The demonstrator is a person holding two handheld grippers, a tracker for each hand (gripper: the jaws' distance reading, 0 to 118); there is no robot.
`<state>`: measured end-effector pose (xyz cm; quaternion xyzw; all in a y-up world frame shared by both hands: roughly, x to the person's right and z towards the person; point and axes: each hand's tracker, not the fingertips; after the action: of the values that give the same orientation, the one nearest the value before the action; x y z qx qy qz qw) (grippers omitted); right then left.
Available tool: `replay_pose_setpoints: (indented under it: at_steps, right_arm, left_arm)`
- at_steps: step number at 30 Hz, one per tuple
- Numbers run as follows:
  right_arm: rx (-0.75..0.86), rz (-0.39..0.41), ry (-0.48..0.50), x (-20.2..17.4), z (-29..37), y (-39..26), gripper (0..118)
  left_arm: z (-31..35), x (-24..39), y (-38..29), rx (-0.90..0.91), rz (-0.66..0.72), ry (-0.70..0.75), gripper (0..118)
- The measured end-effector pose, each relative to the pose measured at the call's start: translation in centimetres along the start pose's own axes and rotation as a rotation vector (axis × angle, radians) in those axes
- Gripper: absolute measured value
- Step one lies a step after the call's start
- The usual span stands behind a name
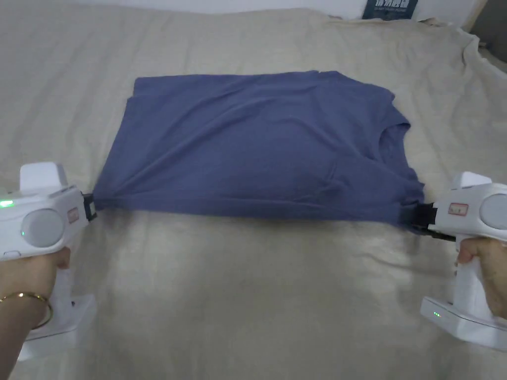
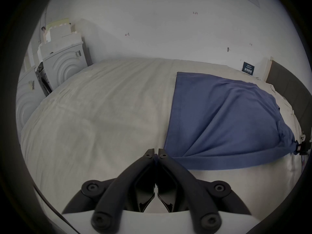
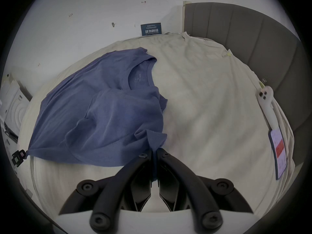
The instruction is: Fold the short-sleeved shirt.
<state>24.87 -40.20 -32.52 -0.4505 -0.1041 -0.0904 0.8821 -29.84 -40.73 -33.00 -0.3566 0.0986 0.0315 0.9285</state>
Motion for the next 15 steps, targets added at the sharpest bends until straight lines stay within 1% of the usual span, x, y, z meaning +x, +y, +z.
replay_pose_setpoints:
  at_steps: [2, 4, 7, 9, 13, 15]
  right_arm:
    - [0.007, -0.012, 0.037, 0.9, 2.2, -1.9, 4]
    - [0.015, -0.009, 0.049, 1.7, 4.7, -3.8, 4]
    - [0.022, 0.03, 0.074, 2.6, 7.9, -6.6, 4]
    - [0.021, 0.072, 0.107, 3.5, 9.5, -8.0, 4]
    - [0.022, 0.077, 0.094, 5.0, 11.9, -10.7, 4]
    - [0.018, 0.084, 0.086, 5.7, 12.8, -12.0, 4]
  left_arm:
    - [2.5, -0.9, -1.5, 0.006, 0.017, -0.004, 0]
    - [5.3, -1.8, -3.2, 0.018, 0.022, -0.015, 0]
    - [9.0, -3.0, -5.9, 0.041, 0.038, -0.036, 0]
    - [11.1, -3.8, -7.8, 0.043, 0.045, -0.049, 0]
    - [14.5, -5.3, -11.6, 0.025, 0.039, -0.053, 0]
    - [15.6, -6.0, -13.2, 0.011, 0.067, -0.061, 0]
